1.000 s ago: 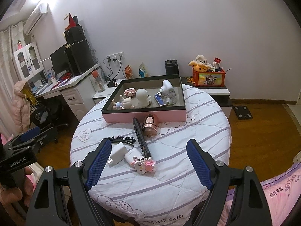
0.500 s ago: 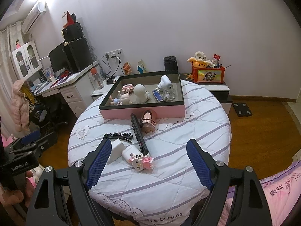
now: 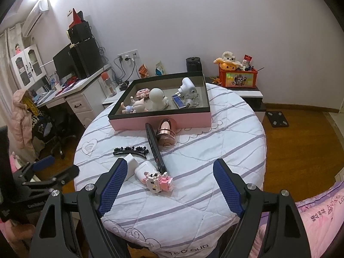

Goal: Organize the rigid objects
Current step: 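Withdraw both tools and move them toward the white charger and black remote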

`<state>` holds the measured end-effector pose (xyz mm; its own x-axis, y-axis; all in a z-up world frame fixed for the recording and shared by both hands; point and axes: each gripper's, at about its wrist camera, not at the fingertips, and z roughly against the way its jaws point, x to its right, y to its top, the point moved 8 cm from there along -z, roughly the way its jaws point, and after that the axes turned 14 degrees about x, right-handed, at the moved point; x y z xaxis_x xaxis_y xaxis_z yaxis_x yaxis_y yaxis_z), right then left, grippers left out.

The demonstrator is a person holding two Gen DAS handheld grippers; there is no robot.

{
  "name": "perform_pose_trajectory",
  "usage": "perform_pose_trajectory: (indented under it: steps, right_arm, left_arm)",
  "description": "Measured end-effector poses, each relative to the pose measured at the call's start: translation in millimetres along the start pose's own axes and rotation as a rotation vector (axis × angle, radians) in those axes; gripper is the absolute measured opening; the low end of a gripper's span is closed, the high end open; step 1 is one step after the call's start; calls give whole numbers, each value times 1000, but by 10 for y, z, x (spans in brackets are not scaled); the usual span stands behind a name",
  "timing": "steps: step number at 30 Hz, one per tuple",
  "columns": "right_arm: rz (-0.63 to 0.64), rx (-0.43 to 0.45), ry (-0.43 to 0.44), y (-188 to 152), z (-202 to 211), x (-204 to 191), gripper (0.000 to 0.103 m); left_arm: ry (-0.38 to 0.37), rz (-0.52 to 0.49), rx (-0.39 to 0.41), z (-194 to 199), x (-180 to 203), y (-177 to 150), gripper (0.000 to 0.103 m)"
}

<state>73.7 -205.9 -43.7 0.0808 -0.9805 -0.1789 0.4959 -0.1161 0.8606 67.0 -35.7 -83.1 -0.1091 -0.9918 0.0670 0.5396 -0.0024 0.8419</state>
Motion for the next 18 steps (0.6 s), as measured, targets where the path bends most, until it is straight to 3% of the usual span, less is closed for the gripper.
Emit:
perform_pose_trajectory:
  steps: [18]
  right_arm:
    - [13,-61,7,-85,-367,25,83]
  left_arm:
    - [-16,-13,-77,-480,79,-192,103]
